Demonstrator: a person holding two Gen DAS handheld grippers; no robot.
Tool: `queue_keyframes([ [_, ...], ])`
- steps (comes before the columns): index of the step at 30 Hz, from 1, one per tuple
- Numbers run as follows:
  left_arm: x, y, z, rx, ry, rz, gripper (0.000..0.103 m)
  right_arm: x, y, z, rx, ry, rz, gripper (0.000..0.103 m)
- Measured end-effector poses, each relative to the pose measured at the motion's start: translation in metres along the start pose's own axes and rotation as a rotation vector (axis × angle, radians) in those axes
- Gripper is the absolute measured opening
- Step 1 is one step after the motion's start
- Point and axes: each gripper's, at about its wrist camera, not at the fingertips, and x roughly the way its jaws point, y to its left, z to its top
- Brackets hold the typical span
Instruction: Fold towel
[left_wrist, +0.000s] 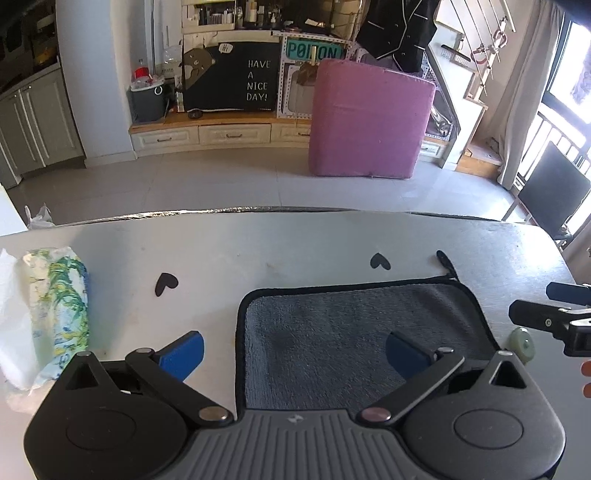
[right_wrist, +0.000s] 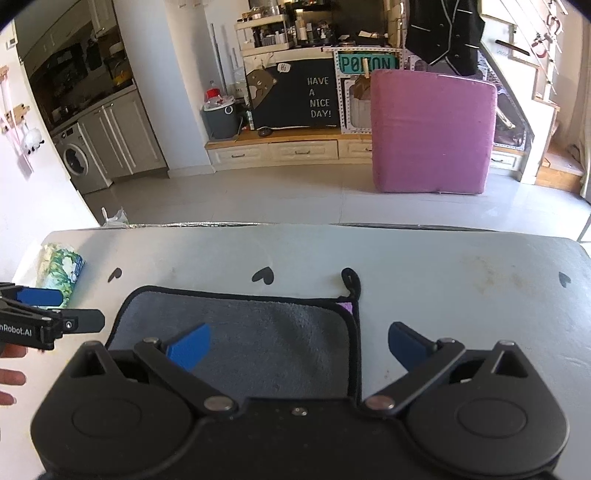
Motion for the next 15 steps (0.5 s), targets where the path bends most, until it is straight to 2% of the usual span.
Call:
queue_keyframes([
  [15, -0.070, -0.007, -0.023, -0.004, -0.042, 0.004, 0.103, -0.064, 0.016, -0.018, 0.025, -0.033, -0.004, 0.103],
])
